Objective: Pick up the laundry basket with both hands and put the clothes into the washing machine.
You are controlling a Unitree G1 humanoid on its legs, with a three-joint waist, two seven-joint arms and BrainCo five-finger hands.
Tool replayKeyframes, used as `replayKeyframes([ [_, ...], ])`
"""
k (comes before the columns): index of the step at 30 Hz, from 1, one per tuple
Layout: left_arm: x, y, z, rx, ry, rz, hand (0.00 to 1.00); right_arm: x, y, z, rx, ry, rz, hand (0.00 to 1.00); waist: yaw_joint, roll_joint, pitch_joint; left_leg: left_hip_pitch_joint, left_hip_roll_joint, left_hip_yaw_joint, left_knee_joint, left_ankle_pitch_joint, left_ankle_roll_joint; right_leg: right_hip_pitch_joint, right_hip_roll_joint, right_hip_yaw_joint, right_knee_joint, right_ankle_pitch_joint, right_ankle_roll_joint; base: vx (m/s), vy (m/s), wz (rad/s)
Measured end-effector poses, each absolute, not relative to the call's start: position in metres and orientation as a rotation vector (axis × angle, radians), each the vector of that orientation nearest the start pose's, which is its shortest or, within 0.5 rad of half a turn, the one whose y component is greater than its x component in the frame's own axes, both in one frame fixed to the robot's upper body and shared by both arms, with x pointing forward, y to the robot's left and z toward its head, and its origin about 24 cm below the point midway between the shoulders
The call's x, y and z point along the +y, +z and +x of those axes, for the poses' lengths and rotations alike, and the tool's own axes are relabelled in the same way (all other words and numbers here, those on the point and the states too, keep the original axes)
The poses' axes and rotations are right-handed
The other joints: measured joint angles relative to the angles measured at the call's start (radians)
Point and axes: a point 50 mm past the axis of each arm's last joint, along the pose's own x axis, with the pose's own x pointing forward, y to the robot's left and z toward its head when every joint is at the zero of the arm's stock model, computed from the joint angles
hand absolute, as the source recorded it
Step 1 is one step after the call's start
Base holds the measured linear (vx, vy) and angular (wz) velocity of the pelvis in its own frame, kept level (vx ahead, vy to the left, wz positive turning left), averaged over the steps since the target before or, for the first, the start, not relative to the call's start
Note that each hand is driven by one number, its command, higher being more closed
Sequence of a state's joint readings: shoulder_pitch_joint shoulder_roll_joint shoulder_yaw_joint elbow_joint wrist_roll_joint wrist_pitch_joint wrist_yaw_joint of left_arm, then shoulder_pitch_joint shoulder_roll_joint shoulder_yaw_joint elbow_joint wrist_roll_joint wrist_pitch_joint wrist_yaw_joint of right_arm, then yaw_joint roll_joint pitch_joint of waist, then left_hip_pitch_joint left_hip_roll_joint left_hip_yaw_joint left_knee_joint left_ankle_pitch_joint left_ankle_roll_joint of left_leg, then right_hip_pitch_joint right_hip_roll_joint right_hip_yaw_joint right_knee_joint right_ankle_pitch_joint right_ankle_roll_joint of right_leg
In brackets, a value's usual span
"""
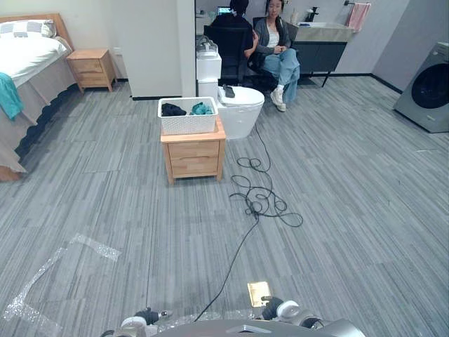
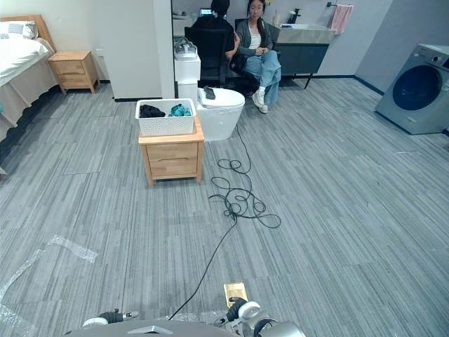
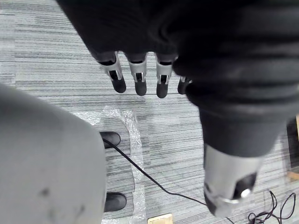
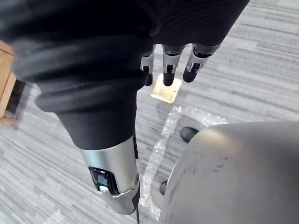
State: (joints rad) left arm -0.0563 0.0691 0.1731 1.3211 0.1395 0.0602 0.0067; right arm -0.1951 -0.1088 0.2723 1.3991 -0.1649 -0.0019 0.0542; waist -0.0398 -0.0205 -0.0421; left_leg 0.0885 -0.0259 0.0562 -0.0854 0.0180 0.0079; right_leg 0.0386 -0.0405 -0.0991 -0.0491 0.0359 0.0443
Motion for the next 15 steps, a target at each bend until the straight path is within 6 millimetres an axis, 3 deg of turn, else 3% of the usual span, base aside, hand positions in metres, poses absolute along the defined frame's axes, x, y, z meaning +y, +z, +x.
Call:
replayKeyframes([
  [15,0.1854,-0.1727,0.0881,1.324,0.046,0.105,0.00,-0.1758,-0.1636,0.1285,1.230,0.300,-0.430,0.00,-0.001,-0.008,0.006,0.014,-0.012,0.000,0.000,-0.001,0.004,0.021,-0.012,-0.005,-0.006,0.014,0.006,0.00,0.001,0.00],
])
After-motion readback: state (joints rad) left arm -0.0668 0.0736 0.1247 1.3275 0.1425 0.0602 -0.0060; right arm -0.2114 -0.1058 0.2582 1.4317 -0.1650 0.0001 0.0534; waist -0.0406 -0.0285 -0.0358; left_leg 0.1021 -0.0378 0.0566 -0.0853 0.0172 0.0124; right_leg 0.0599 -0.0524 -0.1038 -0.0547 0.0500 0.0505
